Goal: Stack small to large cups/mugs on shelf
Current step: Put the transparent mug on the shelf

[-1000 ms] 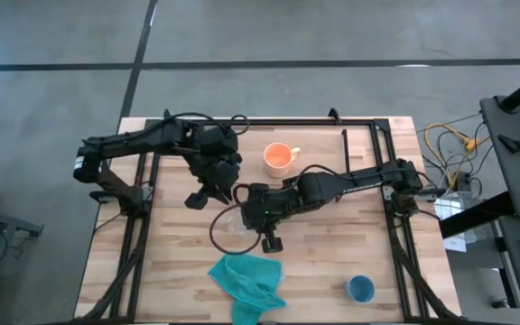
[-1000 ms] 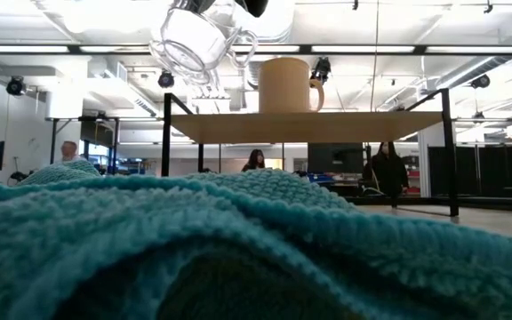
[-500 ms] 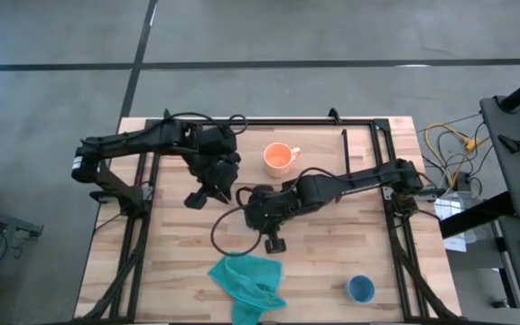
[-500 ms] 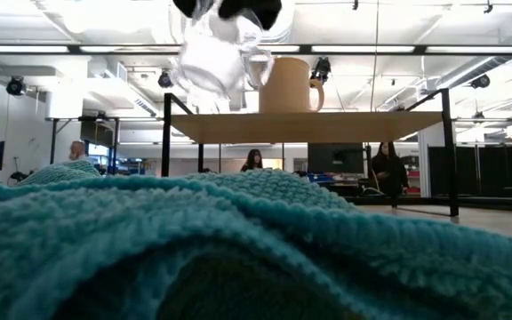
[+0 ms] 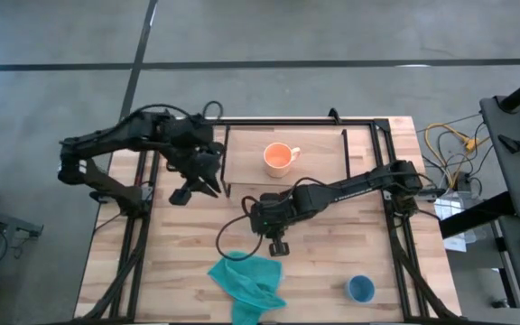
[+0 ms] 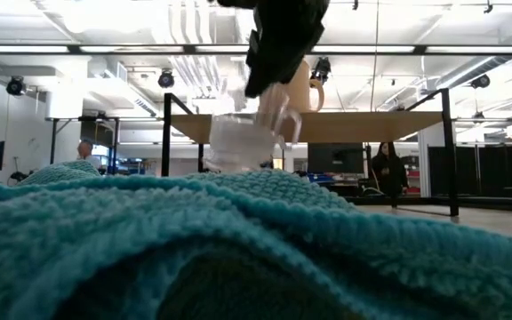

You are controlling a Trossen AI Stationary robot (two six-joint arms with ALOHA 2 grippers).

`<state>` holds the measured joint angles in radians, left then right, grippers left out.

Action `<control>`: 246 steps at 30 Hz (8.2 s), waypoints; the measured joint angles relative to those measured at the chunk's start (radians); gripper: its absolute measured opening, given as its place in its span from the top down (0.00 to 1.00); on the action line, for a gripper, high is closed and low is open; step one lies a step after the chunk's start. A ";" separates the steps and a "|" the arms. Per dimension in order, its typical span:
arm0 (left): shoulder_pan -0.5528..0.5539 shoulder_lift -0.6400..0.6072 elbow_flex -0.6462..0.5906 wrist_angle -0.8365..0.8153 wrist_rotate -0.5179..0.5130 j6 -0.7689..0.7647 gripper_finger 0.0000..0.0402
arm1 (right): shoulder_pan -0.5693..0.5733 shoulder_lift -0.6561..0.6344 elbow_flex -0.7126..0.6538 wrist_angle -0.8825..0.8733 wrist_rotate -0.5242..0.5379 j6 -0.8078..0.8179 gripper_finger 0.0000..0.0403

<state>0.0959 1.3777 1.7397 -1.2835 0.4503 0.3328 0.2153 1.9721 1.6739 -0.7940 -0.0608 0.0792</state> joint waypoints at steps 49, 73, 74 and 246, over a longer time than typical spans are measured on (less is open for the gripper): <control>0.000 -0.009 -0.175 0.046 -0.033 -0.066 0.88 | -0.019 0.033 0.279 -0.206 -0.010 0.044 0.81; -0.042 -0.016 -0.453 0.577 -0.008 -0.215 0.88 | 0.098 -0.381 0.406 -0.430 0.344 0.112 0.83; -0.045 -0.012 -0.466 0.603 -0.007 -0.222 0.88 | 0.110 -0.409 0.372 -0.420 0.365 0.117 0.83; 0.050 0.163 -0.140 0.271 -0.589 -0.351 1.00 | 0.160 -0.987 -0.657 0.384 0.375 0.265 0.82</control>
<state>0.1455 1.5410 1.5998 -1.0128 -0.1392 -0.0182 0.3749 0.9852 1.0168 -0.4095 0.3138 0.3443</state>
